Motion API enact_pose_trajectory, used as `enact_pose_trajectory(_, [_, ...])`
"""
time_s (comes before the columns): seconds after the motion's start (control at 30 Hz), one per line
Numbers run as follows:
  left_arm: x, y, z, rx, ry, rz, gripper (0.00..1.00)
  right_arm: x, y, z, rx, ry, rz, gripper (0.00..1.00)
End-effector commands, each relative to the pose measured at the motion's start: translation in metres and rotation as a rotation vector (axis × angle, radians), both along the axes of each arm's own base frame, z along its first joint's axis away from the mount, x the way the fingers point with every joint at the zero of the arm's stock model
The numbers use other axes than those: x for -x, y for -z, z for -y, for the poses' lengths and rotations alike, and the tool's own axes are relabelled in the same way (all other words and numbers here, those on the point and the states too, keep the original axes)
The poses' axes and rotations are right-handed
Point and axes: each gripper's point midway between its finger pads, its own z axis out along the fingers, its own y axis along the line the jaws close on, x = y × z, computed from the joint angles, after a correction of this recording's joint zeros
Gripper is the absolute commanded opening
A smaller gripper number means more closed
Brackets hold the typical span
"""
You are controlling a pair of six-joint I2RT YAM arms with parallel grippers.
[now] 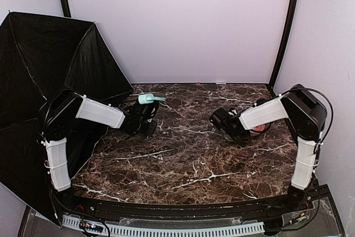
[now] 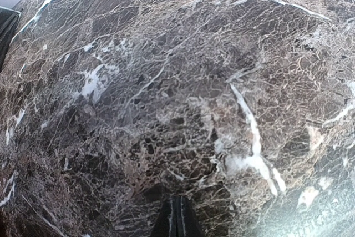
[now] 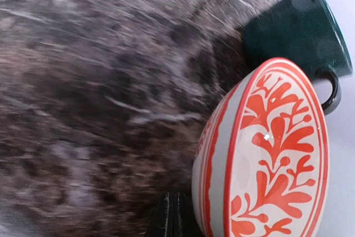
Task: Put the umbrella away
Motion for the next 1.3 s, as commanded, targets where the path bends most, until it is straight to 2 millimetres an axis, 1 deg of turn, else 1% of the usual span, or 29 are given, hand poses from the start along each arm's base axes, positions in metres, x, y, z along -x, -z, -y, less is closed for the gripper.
enact_pose_trajectory(0.0, [-0.002, -0.017, -0.001, 0.011, 0.011, 0.031, 0.00, 0.001, -0.002, 0.024, -0.064, 0.093, 0.041, 0.00])
enact_pose_trajectory(0.2, [-0.001, -0.016, -0.002, 0.005, 0.014, 0.026, 0.00, -0.002, -0.007, 0.049, -0.081, 0.152, 0.058, 0.00])
enact_pose_trajectory(0.3, [-0.001, -0.015, -0.002, 0.003, 0.019, 0.023, 0.00, 0.000, -0.006, 0.067, -0.107, 0.204, 0.053, 0.00])
enact_pose_trajectory(0.47, [-0.001, -0.015, -0.003, -0.012, 0.027, 0.024, 0.00, 0.002, -0.009, 0.085, -0.170, 0.262, 0.067, 0.00])
enact_pose_trajectory(0.53, [0.000, -0.015, -0.002, -0.013, 0.032, 0.022, 0.00, 0.003, -0.010, 0.089, -0.175, 0.275, 0.070, 0.00])
enact_pose_trajectory(0.63, [0.000, -0.015, -0.002, -0.013, 0.036, 0.021, 0.00, 0.003, -0.010, 0.089, -0.176, 0.272, 0.059, 0.00])
enact_pose_trajectory(0.7, [0.001, -0.014, -0.002, -0.017, 0.038, 0.018, 0.00, 0.003, -0.010, 0.085, -0.192, 0.257, 0.051, 0.00])
enact_pose_trajectory(0.77, [0.003, -0.013, -0.003, -0.021, 0.039, 0.010, 0.00, -0.004, -0.017, 0.065, -0.260, 0.176, 0.034, 0.00])
enact_pose_trajectory(0.8, [0.004, -0.012, -0.004, -0.024, 0.037, 0.004, 0.00, -0.008, -0.024, 0.051, -0.297, 0.118, 0.032, 0.00])
enact_pose_trajectory(0.83, [0.006, -0.011, -0.005, -0.027, 0.036, -0.004, 0.00, -0.011, -0.033, 0.035, -0.330, 0.056, 0.028, 0.00])
enact_pose_trajectory(0.87, [0.009, -0.009, -0.005, -0.029, 0.037, -0.015, 0.00, -0.016, -0.048, 0.019, -0.356, -0.017, 0.033, 0.01])
enact_pose_trajectory(0.9, [0.011, -0.007, -0.007, -0.034, 0.036, -0.020, 0.00, -0.019, -0.065, 0.004, -0.386, -0.079, 0.044, 0.05])
enact_pose_trajectory(0.93, [0.014, -0.006, -0.007, -0.042, 0.039, -0.024, 0.00, -0.021, -0.081, -0.009, -0.412, -0.134, 0.055, 0.10])
enact_pose_trajectory(0.97, [0.018, -0.004, -0.008, -0.052, 0.042, -0.027, 0.00, -0.023, -0.104, -0.021, -0.442, -0.190, 0.079, 0.18])
enact_pose_trajectory(1.03, [0.022, -0.002, -0.008, -0.069, 0.048, -0.028, 0.00, -0.026, -0.154, -0.047, -0.520, -0.328, 0.118, 0.42])
enact_pose_trajectory(1.07, [0.024, -0.001, -0.007, -0.074, 0.053, -0.029, 0.00, -0.027, -0.185, -0.065, -0.559, -0.406, 0.147, 0.52])
enact_pose_trajectory(1.1, [0.026, 0.000, -0.006, -0.077, 0.057, -0.029, 0.00, -0.023, -0.212, -0.083, -0.587, -0.493, 0.165, 0.61])
enact_pose_trajectory(1.13, [0.027, 0.001, -0.006, -0.080, 0.060, -0.029, 0.00, -0.015, -0.238, -0.106, -0.606, -0.587, 0.184, 0.71])
enact_pose_trajectory(1.17, [0.027, 0.001, -0.006, -0.081, 0.061, -0.028, 0.00, -0.002, -0.260, -0.132, -0.612, -0.696, 0.195, 0.83])
enact_pose_trajectory(1.2, [0.027, 0.001, -0.006, -0.083, 0.061, -0.026, 0.00, 0.014, -0.282, -0.160, -0.625, -0.817, 0.200, 0.90])
enact_pose_trajectory(1.27, [0.028, 0.002, -0.006, -0.087, 0.063, -0.026, 0.00, 0.057, -0.315, -0.216, -0.640, -1.083, 0.199, 0.96])
